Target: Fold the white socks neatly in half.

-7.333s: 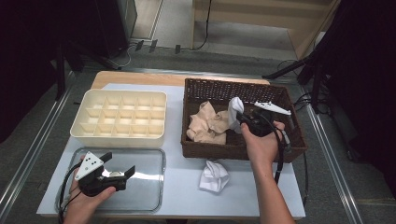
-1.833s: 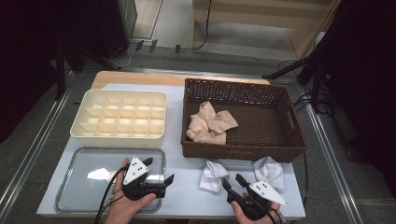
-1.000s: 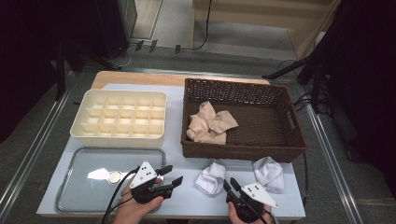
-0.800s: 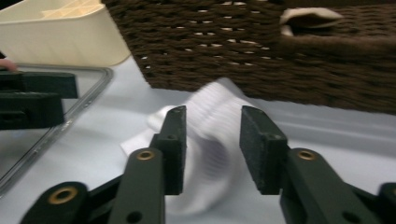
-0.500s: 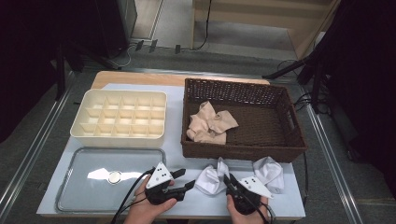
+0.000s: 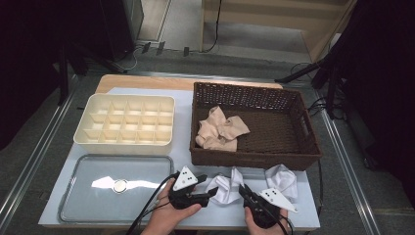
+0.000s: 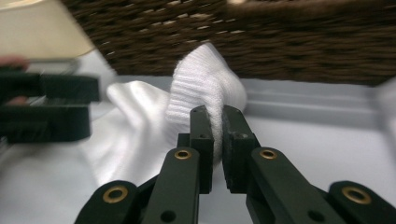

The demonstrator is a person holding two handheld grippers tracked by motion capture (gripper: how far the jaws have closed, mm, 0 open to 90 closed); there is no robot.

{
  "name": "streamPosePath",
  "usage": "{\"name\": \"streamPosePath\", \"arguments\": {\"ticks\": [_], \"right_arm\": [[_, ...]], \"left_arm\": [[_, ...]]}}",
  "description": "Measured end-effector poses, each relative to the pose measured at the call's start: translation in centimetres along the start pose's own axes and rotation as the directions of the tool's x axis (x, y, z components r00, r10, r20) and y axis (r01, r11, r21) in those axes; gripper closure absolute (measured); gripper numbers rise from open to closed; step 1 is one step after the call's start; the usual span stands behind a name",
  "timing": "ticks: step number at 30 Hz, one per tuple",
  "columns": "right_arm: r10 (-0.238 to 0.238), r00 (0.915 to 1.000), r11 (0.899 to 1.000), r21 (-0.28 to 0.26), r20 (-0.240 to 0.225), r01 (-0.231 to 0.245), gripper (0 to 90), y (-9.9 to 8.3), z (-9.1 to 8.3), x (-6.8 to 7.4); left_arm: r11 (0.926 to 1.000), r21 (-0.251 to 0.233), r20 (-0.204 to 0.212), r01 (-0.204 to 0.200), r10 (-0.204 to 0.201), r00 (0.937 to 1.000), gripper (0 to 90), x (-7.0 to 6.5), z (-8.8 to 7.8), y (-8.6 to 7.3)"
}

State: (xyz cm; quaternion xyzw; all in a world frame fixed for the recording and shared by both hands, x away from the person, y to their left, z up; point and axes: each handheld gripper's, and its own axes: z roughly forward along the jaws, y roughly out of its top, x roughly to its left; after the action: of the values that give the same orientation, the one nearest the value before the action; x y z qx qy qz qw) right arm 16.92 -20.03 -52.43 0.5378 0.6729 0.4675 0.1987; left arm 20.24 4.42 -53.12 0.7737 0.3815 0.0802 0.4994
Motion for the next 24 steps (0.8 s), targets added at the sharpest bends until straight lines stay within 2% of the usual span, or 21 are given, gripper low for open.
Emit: {"name": "streamPosePath", "arguments": {"ticks": [4, 9, 12, 15, 18, 19, 22, 24], "right_arm": [[0.048, 0.9973, 0.998, -0.039, 0.056, -0.046, 85.1, 0.2, -1.1, -1.6], [0.092, 0.9942, 0.993, -0.077, 0.056, -0.088, 85.1, 0.3, -1.9, -2.7], [0.089, 0.9951, 0.992, -0.098, 0.043, -0.084, 85.0, 0.4, -2.0, -2.5], [0.092, 0.9952, 0.989, -0.116, 0.034, -0.088, 84.8, 0.5, -2.3, -2.2], [0.093, 0.9954, 0.987, -0.137, 0.024, -0.088, 84.7, 0.6, -2.7, -2.0], [0.094, 0.9953, 0.985, -0.147, 0.021, -0.090, 84.7, 0.6, -2.9, -2.0], [0.106, 0.9943, 0.979, -0.174, -0.003, -0.105, 84.8, 0.8, -4.0, -1.5], [0.105, 0.9944, 0.977, -0.187, -0.007, -0.105, 84.8, 0.9, -4.9, -1.1]], "left_arm": [[0.9975, 0.060, -0.001, -0.038, 0.038, 0.9993, 39.0, -0.6, 0.2, -0.7], [0.9958, 0.075, -0.009, -0.052, 0.053, 0.9985, 43.7, -0.9, 0.2, -0.8], [0.9947, 0.077, -0.021, -0.068, 0.070, 0.9973, 51.4, -1.1, 0.3, -1.0], [0.9950, 0.073, -0.024, -0.068, 0.070, 0.9973, 68.3, -1.1, 0.2, -0.9], [0.9968, 0.059, -0.003, -0.055, 0.055, 0.9985, 85.3, -0.8, -0.1, -0.6], [0.9968, 0.059, 0.003, -0.054, 0.054, 0.9985, 88.0, -0.8, -0.3, -0.6], [0.9965, 0.048, 0.036, -0.068, 0.066, 0.9972, 89.7, -0.9, -1.3, -0.3], [0.9960, 0.055, 0.090, -0.071, 0.065, 0.9937, 89.9, -1.1, -2.1, -0.1]]}}
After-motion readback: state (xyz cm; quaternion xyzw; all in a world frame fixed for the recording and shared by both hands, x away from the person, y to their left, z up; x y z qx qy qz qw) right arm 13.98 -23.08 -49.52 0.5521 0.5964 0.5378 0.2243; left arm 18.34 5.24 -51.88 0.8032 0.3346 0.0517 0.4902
